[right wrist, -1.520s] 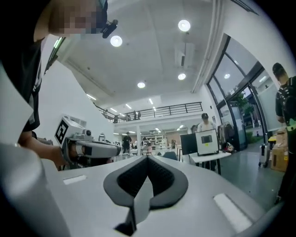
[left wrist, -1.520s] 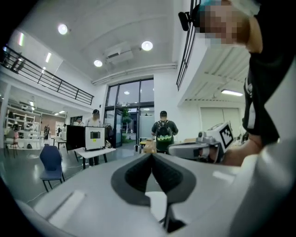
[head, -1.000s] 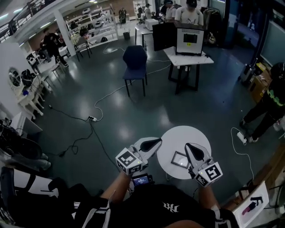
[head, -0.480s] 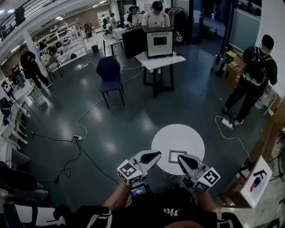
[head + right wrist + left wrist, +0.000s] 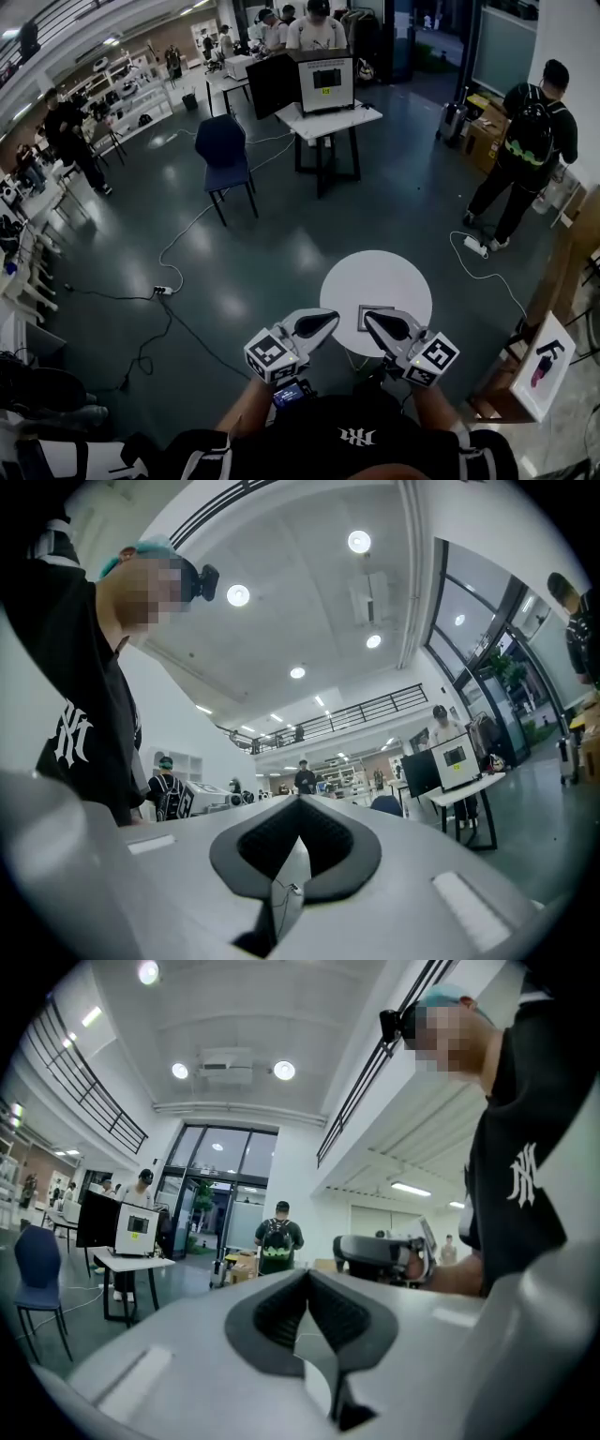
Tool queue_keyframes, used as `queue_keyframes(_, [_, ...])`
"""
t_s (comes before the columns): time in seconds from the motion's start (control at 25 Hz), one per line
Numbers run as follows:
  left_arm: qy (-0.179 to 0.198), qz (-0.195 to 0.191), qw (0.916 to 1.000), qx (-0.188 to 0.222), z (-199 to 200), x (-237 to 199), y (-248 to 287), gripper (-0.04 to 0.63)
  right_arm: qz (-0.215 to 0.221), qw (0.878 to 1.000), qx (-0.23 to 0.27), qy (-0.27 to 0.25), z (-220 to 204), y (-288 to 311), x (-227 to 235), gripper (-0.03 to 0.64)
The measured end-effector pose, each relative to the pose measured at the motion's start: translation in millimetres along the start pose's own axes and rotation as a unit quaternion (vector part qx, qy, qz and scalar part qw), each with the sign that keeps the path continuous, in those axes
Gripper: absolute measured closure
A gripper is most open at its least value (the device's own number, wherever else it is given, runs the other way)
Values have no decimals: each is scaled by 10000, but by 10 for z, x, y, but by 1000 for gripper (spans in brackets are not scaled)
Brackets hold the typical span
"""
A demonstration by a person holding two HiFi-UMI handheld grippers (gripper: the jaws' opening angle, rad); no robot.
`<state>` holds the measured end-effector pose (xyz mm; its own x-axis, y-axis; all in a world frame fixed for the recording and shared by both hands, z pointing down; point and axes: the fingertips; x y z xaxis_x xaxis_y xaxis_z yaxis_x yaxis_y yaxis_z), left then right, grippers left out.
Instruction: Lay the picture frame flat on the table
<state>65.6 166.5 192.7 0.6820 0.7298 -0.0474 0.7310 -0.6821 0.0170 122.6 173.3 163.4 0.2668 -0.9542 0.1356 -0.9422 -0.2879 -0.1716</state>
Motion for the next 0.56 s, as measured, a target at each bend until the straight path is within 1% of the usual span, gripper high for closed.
queue_keyframes(0.12, [146,-73,9998,-112,-24,17,-46,592,0,9999,73,143,-16,70,-12,617])
queue_keyframes(0.24, [24,0,9999,-125,-59,-70,-121,592,72,9998,49,165,-37,123,-64,617])
queue_keyframes(0.36, [-9,39,10000,-73,-43,-124,-185,592,-14,9999,-56,148,-68,147,-49,617])
queue_keyframes(0.56, [8,-180,9998,-37,-14,-79,-299,592,-127,9997,20,193,-66,212,-56,617])
Point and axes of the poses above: the fingertips, and each gripper's own axes: y forward along the fingers, x to its right, z out of its top, and after that the axes turned 11 degrees about z, right-handed
